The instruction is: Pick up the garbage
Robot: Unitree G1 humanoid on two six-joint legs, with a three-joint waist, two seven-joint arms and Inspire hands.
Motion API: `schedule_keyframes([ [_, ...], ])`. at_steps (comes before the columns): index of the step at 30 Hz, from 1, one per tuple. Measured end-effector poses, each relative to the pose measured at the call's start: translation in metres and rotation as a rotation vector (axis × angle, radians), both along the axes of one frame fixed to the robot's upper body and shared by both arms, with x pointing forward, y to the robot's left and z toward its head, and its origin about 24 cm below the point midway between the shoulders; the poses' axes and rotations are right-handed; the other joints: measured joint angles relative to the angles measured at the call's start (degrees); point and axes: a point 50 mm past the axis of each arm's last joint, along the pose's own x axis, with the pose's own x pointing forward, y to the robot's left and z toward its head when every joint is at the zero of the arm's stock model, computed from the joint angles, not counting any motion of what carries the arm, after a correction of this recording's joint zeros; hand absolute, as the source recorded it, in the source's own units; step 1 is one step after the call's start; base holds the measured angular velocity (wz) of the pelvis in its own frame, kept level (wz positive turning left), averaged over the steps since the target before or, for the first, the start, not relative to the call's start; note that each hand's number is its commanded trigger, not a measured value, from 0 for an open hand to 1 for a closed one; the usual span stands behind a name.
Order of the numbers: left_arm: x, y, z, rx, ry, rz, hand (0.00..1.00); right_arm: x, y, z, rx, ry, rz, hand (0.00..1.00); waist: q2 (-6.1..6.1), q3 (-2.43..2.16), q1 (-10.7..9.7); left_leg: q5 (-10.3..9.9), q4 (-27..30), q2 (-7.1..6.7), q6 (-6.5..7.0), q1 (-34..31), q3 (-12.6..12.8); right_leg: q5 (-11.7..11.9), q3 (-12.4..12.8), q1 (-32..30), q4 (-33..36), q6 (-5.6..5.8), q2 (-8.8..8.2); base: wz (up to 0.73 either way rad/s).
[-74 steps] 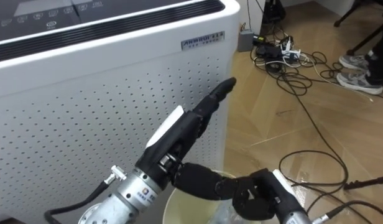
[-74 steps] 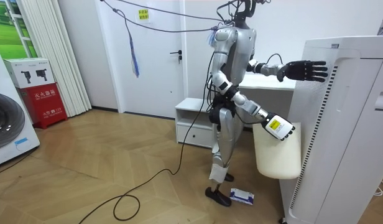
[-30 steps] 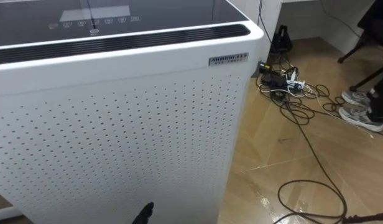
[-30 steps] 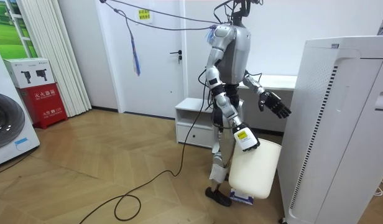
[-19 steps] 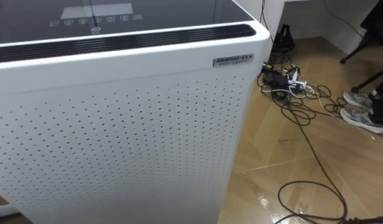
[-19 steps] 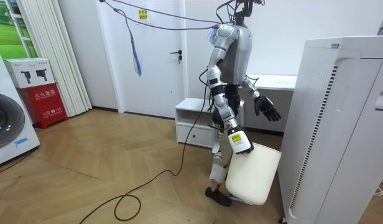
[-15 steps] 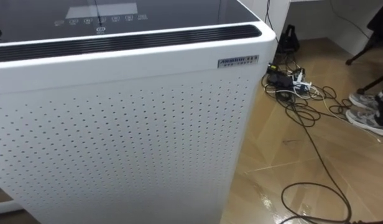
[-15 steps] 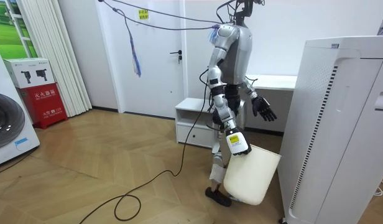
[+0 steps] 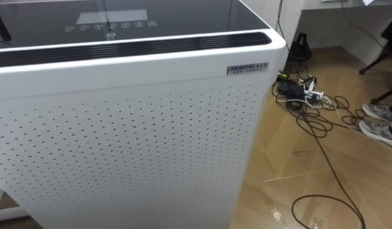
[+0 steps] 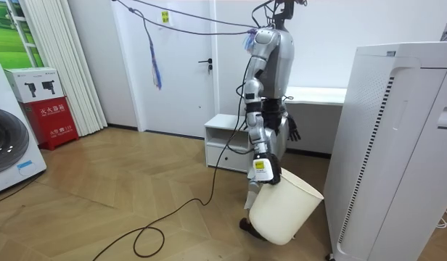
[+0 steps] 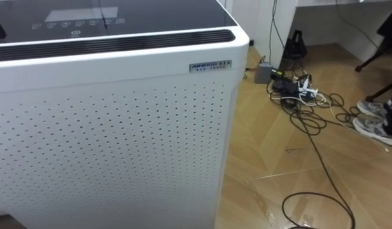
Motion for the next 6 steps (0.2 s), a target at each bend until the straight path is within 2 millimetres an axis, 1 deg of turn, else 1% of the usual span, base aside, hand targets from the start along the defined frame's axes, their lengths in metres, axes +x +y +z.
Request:
schedule_keyframes([
  [2, -0.012, 0.001, -0.003, -0.006, 0.059, 0.042, 0.0, -0.005, 0.002, -0.002, 0.013, 0.01, -0.042, 1.0, -0.05, -0.01, -0.1, 0.0, 0.0, -0.02, 0.0, 0.04, -0.33, 0.0, -0.16, 0.54, -0.36, 0.0, 0.01, 0.08],
  [5, -0.026, -0.001, -0.007, -0.022, 0.146, 0.067, 0.0, -0.011, 0.002, -0.004, 0.022, 0.028, -0.085, 1.0, -0.13, -0.01, -0.12, -0.03, 0.02, -0.01, 0.03, 0.08, -0.19, 0.0, -0.27, 0.74, -0.59, 0.0, -0.04, 0.01],
  [6, -0.028, -0.002, -0.008, -0.026, 0.16, 0.073, 0.0, -0.012, 0.002, -0.004, 0.023, 0.029, -0.098, 1.0, -0.13, -0.01, -0.16, -0.04, 0.02, -0.01, 0.04, 0.1, -0.2, 0.01, -0.29, 0.79, -0.62, 0.01, -0.06, 0.0],
])
